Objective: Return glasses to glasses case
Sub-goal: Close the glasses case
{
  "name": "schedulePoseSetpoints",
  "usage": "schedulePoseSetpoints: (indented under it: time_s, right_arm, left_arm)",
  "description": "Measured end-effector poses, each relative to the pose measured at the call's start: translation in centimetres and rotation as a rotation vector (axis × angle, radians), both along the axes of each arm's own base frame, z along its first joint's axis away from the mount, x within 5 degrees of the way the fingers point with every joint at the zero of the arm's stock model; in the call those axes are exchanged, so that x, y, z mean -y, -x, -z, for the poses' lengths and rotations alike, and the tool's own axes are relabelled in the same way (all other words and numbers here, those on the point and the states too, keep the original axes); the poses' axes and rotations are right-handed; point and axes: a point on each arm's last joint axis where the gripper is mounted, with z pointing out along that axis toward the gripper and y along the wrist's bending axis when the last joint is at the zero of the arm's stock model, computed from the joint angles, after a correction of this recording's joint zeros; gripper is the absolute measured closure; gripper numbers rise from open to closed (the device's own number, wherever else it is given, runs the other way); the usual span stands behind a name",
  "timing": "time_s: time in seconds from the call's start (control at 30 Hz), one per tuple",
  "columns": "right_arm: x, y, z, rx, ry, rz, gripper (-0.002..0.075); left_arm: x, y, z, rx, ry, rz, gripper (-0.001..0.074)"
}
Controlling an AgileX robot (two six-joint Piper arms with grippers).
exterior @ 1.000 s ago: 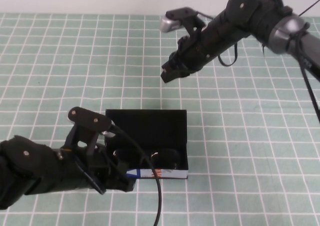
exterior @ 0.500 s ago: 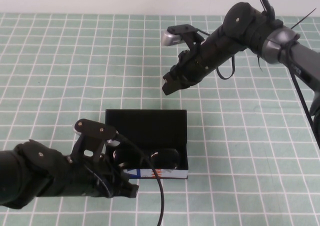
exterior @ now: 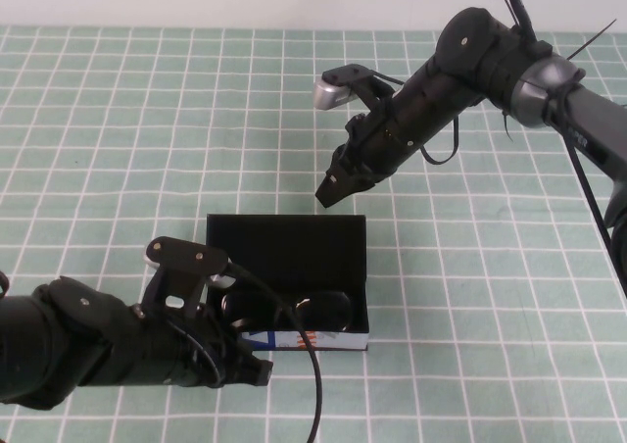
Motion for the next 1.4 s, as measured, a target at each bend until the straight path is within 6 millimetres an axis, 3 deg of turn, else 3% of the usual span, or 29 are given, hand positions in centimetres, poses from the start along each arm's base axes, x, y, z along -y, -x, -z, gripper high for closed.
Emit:
schedulePoseSetpoints:
  time_s: [0.23, 0.77, 1.4]
  right_arm:
    - [-0.6, 0.1, -0.5, 0.013, -0.088, -0.038, 0.0737]
    - [-0.5, 0.1, -0.2, 0.032, -0.064, -0.058, 0.0737]
    - [-1.8, 0.5, 0.1, -0.013, -0.132, -0.06, 0.0737]
  left_arm:
    - [0.0, -0.1, 0.0, 0.006, -0.002, -0.009, 0.0737]
    - [-0.1, -0.1, 0.0, 0.007, -0.003, -0.009, 0.0737]
    - [-0.2, -0.3, 0.0, 0.029, -0.019, -0.028, 0.0737]
